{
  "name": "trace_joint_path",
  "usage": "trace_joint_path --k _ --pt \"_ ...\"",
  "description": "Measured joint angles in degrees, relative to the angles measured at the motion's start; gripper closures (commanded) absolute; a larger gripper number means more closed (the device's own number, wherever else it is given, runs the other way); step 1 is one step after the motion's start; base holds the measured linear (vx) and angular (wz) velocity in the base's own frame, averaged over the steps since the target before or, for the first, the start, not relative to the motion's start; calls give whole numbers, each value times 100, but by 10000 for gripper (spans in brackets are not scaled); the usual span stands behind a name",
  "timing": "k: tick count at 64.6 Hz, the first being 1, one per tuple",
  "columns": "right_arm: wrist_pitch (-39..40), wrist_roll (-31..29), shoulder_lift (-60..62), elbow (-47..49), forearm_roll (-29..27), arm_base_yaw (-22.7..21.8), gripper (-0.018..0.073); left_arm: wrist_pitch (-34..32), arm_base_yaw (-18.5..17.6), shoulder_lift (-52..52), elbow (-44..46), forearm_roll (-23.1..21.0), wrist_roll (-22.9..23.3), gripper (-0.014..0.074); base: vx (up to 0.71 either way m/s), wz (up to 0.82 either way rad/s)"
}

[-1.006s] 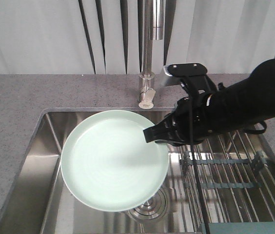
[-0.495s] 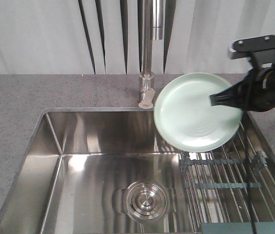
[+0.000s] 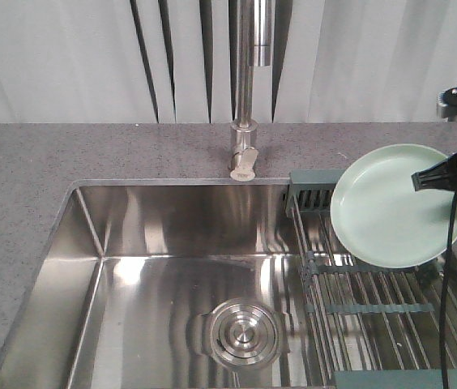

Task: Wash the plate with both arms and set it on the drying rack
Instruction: 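Lower the plate onto the drying rack and open the right gripper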

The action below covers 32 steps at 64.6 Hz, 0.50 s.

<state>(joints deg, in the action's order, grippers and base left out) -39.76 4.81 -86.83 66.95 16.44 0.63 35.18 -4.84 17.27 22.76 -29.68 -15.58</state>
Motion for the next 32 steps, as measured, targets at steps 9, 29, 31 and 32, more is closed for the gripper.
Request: trace_joint_path --k 9,29,31,32 --pt "47 -30 -493 0 -36 0 561 0 0 0 0 0 0 603 0 0" --pt "91 -758 -1064 0 -657 0 561 0 0 0 0 0 0 603 0 0" --pt "90 -823 -1098 0 -712 0 561 0 0 0 0 0 0 603 0 0" --pt "97 -849 -1114 0 -749 0 561 0 0 0 0 0 0 603 0 0"
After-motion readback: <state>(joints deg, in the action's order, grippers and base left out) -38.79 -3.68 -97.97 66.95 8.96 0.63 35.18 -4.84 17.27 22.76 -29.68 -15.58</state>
